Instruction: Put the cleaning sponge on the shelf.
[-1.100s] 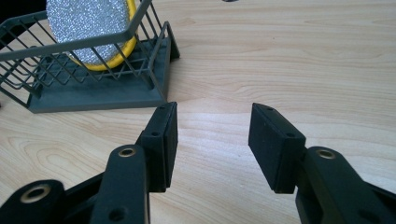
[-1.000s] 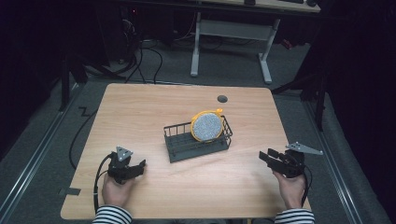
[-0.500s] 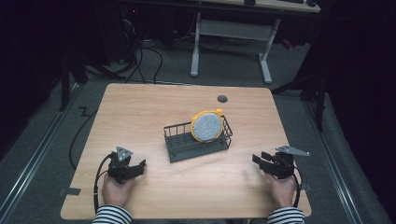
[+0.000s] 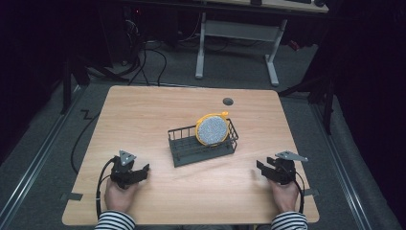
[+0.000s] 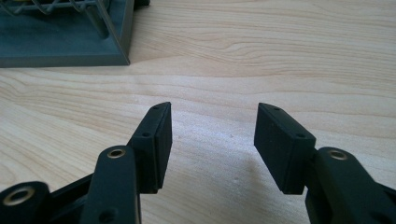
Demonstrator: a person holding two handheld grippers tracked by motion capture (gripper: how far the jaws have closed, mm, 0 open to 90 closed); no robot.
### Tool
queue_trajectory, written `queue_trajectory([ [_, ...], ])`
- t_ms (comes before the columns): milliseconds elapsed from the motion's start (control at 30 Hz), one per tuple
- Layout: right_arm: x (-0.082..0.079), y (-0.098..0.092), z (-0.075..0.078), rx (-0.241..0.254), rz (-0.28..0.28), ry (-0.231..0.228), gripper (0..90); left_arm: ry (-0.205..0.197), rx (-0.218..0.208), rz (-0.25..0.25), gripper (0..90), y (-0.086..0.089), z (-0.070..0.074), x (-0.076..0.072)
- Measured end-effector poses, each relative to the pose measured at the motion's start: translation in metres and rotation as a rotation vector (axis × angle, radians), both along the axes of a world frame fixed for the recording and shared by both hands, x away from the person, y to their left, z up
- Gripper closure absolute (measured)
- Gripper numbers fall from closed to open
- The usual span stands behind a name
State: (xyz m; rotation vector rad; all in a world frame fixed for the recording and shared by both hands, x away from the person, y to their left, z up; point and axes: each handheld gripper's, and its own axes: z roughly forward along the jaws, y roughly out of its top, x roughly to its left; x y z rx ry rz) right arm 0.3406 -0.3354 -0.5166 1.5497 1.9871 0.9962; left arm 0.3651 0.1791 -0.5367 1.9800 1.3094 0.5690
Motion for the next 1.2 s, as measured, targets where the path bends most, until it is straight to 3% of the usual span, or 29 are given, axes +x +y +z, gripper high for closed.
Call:
queue_trajectory([
  [633, 0.006, 0.011, -0.013, -0.117, 0.013, 0.006, 44.2, 0.000, 0.000, 0.002, 28.1, 0.000, 0.000, 0.000],
  [1200, 0.007, 0.010, -0.014, -0.121, 0.027, 0.006, 38.1, 0.001, 0.001, 0.022, 28.1, -0.001, 0.000, -0.003],
])
